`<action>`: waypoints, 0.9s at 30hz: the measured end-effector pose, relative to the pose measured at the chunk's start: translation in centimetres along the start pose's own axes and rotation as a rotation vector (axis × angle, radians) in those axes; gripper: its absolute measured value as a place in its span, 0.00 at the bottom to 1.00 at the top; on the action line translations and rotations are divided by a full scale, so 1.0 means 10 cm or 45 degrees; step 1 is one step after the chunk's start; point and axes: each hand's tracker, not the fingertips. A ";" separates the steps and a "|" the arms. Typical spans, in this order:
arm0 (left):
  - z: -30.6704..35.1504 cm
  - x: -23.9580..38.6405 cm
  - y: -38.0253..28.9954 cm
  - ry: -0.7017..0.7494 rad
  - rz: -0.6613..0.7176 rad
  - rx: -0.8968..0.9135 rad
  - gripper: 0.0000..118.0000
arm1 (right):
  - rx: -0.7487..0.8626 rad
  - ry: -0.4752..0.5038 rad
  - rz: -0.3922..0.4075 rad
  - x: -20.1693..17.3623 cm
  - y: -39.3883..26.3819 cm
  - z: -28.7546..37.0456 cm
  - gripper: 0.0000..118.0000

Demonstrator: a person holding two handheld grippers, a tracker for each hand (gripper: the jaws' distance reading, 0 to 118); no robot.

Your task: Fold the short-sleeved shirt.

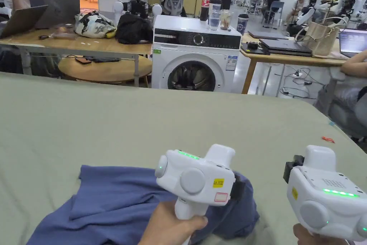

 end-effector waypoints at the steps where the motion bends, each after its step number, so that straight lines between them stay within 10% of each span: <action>1: 0.01 -0.03 -0.03 0.003 0.017 -0.007 0.52 | -0.007 0.008 -0.004 -0.01 -0.01 0.00 0.00; 11: 0.89 -0.45 -0.16 0.223 0.156 0.273 0.61 | 0.020 0.143 0.019 -0.43 0.02 0.08 0.00; 15: 1.22 -0.69 -0.33 0.356 0.185 0.321 0.00 | 0.039 0.194 0.015 -0.59 0.09 0.10 0.00; 27: 1.70 -1.97 -0.47 0.679 0.420 0.152 0.00 | -0.028 0.265 0.045 -0.86 0.11 -0.17 0.00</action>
